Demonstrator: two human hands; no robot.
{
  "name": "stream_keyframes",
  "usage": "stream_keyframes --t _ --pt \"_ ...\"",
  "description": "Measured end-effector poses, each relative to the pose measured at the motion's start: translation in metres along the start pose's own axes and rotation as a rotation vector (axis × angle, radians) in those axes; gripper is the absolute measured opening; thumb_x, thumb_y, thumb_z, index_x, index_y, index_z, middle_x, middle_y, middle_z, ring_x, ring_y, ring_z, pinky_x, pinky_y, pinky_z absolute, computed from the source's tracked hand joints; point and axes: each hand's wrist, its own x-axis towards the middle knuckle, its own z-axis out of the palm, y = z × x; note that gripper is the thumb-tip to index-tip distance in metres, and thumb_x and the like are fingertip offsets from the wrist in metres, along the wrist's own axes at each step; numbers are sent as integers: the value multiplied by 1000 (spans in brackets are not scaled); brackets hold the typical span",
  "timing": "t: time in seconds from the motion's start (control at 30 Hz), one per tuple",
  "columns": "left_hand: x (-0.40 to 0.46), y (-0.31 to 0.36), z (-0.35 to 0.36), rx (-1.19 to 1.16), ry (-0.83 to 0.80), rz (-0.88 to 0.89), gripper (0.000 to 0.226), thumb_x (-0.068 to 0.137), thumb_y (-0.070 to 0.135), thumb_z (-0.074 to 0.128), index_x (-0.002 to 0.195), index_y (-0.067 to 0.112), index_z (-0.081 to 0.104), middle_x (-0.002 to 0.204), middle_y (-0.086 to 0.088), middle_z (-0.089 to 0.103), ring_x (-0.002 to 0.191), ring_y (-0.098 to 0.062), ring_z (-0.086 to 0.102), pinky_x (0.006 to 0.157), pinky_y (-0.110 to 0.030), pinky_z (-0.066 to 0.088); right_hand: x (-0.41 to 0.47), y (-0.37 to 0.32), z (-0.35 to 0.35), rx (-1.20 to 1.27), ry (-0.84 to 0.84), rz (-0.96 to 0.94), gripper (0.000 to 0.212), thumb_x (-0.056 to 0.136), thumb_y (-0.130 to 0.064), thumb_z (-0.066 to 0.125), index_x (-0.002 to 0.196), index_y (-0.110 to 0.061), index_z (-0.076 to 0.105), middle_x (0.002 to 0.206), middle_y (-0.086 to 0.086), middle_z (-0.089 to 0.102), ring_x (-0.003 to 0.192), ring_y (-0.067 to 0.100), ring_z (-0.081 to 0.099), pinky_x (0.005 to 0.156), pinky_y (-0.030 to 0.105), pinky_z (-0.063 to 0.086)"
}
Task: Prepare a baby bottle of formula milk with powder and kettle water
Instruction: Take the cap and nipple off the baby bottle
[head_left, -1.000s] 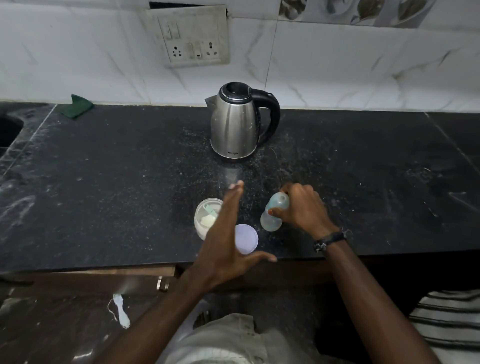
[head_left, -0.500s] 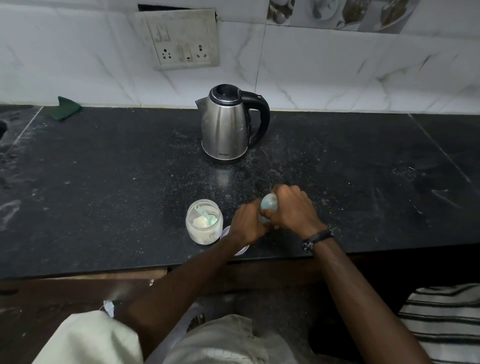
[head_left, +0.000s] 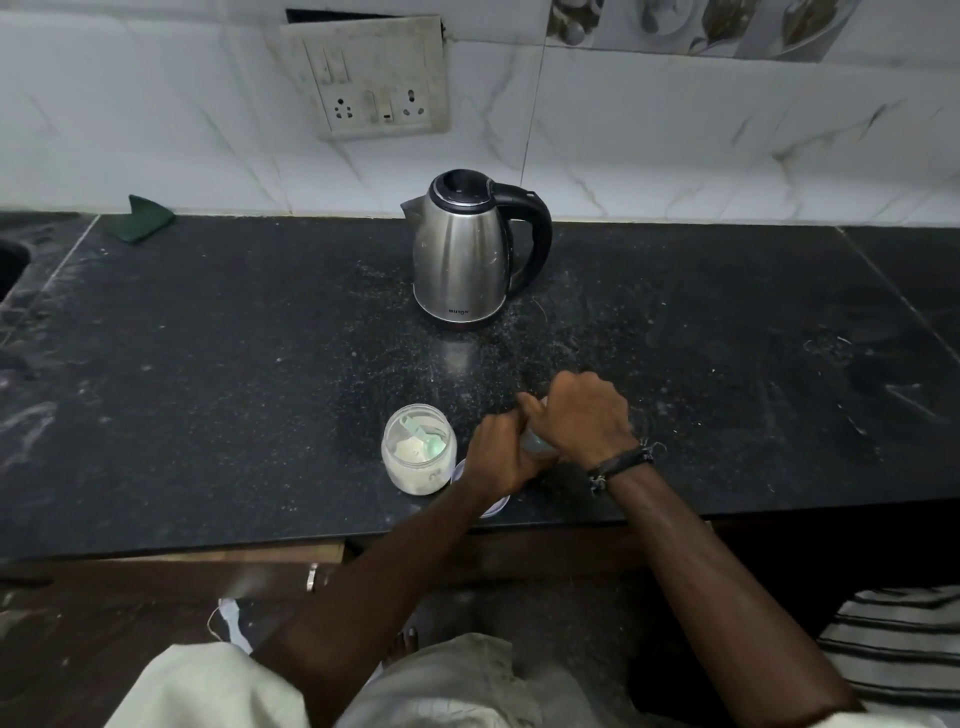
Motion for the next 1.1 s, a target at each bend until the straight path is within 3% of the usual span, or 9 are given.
stream_keyframes --t 0.1,0.17,0.37,0.43,0.5,0.6,0.67,0.8,1.1 --pt "0 -4 2 -30 -1 -21 50 77 39 83 111 6 69 97 -15 73 94 -32 68 81 -48 51 4 5 -5 -13 -45 -84 38 84 -47 65 86 -10 58 101 17 66 95 38 65 67 34 39" --pt "0 -4 0 -31 11 -2 43 75 40 84 104 12 70 91 -11 74 89 -29 70 75 -44 53 7 7 -15 -68 -87 -169 39 76 -46 71 80 -15 49 95 12 62 90 34 63 65 32 37" --pt "3 -10 1 -1 30 102 43 71 49 81 102 22 67 86 -3 75 80 -21 70 65 -33 50 23 43 -64 249 -205 -181 50 64 -47 77 106 -34 53 92 -16 56 81 10 58 59 24 40" --pt "4 -12 2 -19 17 113 48 72 49 81 110 22 68 96 0 76 86 -17 71 73 -36 55 29 62 -69 363 -226 -145 65 72 -42 77 130 -34 48 107 -12 57 93 11 59 73 29 49" --pt "4 -12 2 -31 10 117 53 73 46 82 117 20 67 104 1 76 93 -15 70 80 -38 56 37 78 -61 456 -209 -104 66 78 -33 78 137 -24 52 123 -4 61 107 16 59 90 38 53" --pt "4 -13 3 -33 12 110 55 73 44 83 119 19 67 108 0 75 97 -17 70 83 -40 55 45 97 -30 539 -111 -26 51 80 -23 80 127 -14 64 123 4 69 105 16 64 87 30 52" --pt "4 -13 3 -34 13 111 57 72 44 83 121 19 67 110 0 75 100 -17 70 84 -40 55 46 106 -7 525 -26 64 58 77 -19 82 130 -10 61 124 8 69 105 18 64 86 27 48" --pt "4 -13 4 -37 16 121 59 73 42 84 123 18 65 113 1 74 101 -14 70 86 -39 56 44 118 28 526 43 165 77 74 -17 84 141 -7 48 125 13 65 116 30 61 97 40 51" --pt "4 -14 5 -27 31 133 59 72 45 83 123 20 66 111 2 75 100 -14 70 85 -38 56 40 127 57 446 20 143 83 76 -12 82 146 -4 38 141 21 52 130 37 50 106 49 44"
